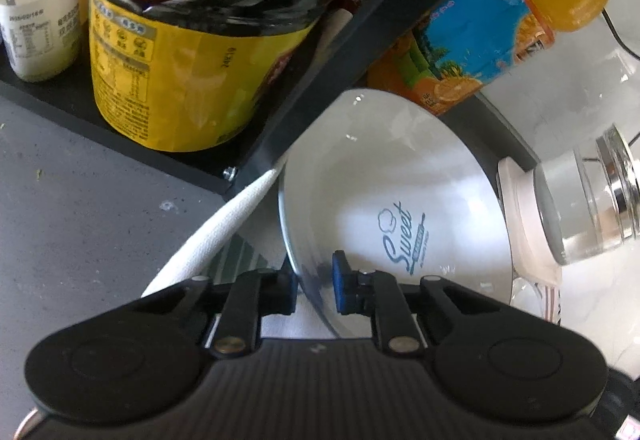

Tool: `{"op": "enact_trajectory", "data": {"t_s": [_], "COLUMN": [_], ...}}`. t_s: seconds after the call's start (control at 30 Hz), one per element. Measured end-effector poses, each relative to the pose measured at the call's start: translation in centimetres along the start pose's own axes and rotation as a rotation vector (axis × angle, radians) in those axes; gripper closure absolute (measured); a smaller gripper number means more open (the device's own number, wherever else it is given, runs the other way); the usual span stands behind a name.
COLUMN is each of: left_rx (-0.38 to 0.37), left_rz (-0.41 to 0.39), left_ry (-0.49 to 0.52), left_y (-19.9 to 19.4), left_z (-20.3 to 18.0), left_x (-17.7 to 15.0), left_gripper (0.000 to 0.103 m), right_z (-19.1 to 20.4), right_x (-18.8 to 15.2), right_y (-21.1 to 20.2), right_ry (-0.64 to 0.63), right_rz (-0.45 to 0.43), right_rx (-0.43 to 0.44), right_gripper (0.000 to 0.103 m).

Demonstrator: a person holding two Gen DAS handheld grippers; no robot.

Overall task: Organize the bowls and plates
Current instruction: 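Lift the 'Sweet' plate with both grippers and lower it onto the flower-pattern plate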

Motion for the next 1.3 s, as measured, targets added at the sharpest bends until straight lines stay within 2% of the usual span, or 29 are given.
{"op": "enact_trajectory", "data": {"t_s": [0.1, 0.3, 0.67, 1.3], "left_rx": [-0.003, 0.003, 0.004, 0.048], "left_rz": [-0.023, -0.04, -0.108, -0.193], "left_ry": [0.016, 0.028, 0.019, -0.072], "left_y": [-0.6, -1.7, -6.7, -14.0], "left_z": [-0.4, -0.8, -1.2, 2.7], "left_x": [0.0, -1.3, -4.4, -10.6], "left_gripper": [0.092, 0.092, 0.092, 0.092], "right_z": [0.0, -0.1, 0.1, 0.6], "right_x": [-0.2, -0.6, -1.9, -6.7], "right_y": [-0.7, -2.1, -6.3, -11.5], "right_ry": [-0.021, -0.071, -0.161, -0.294], "right_rz": [-0.012, -0.032, -0.049, -0.024], "right_rx": [-0.009, -0.014, 0.027, 0.103], "right_gripper": [0.092, 0.092, 0.091, 0.091]}}
Point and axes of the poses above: each gripper's, at about its wrist camera, not at the fingertips, and y roughly the way its jaws point, z to its left, x to its top, the point moved 10 cm from there along y, roughly the way its jaws point, and after that the axes turned 4 degrees about -y, right-handed, at the moved point
